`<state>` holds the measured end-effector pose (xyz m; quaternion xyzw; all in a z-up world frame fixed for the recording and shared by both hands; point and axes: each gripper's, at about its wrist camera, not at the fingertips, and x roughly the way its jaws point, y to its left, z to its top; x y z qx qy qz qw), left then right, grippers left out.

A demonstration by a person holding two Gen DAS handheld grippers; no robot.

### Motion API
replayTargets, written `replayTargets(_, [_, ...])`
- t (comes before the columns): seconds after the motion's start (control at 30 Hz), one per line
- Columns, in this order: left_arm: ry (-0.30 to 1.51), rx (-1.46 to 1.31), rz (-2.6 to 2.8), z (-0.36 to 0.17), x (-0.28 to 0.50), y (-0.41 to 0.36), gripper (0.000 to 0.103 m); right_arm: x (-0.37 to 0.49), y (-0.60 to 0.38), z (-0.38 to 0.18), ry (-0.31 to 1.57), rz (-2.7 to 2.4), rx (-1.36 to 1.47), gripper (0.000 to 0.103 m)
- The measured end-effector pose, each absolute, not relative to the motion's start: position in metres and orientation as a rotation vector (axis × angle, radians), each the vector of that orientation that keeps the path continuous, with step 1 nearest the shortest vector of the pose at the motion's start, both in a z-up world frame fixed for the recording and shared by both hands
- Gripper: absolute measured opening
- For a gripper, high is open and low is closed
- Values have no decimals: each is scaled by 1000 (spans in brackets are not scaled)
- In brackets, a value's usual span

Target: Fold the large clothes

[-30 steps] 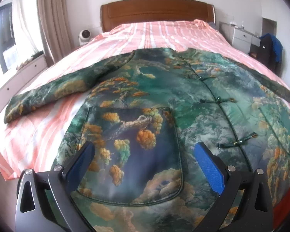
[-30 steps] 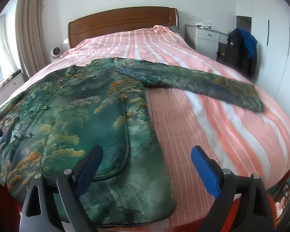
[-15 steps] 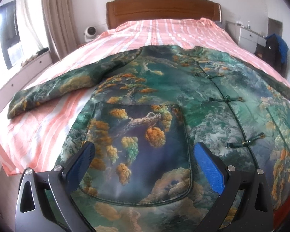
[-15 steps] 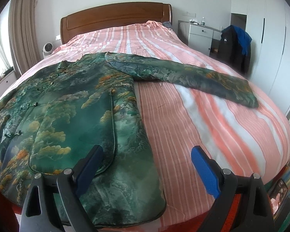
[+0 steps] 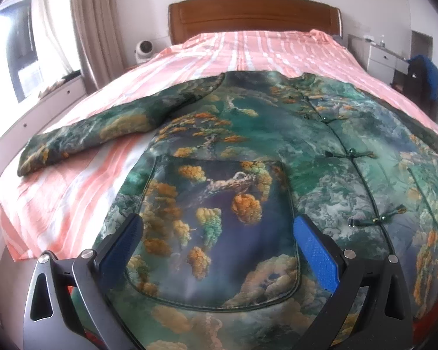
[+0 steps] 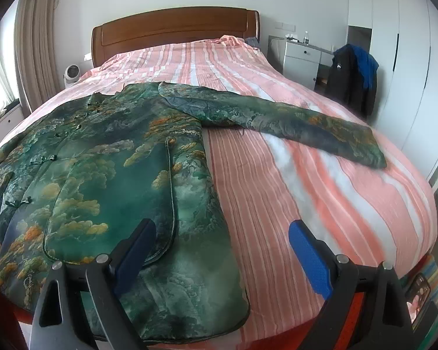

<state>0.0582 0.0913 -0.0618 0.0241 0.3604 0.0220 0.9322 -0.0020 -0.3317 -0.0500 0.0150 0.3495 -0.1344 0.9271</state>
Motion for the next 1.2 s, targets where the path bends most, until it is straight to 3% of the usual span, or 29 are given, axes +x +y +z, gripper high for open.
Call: replayTargets(1.2, [735, 59, 78, -64, 61, 95, 103, 3, -355, -59, 785, -450, 59, 91])
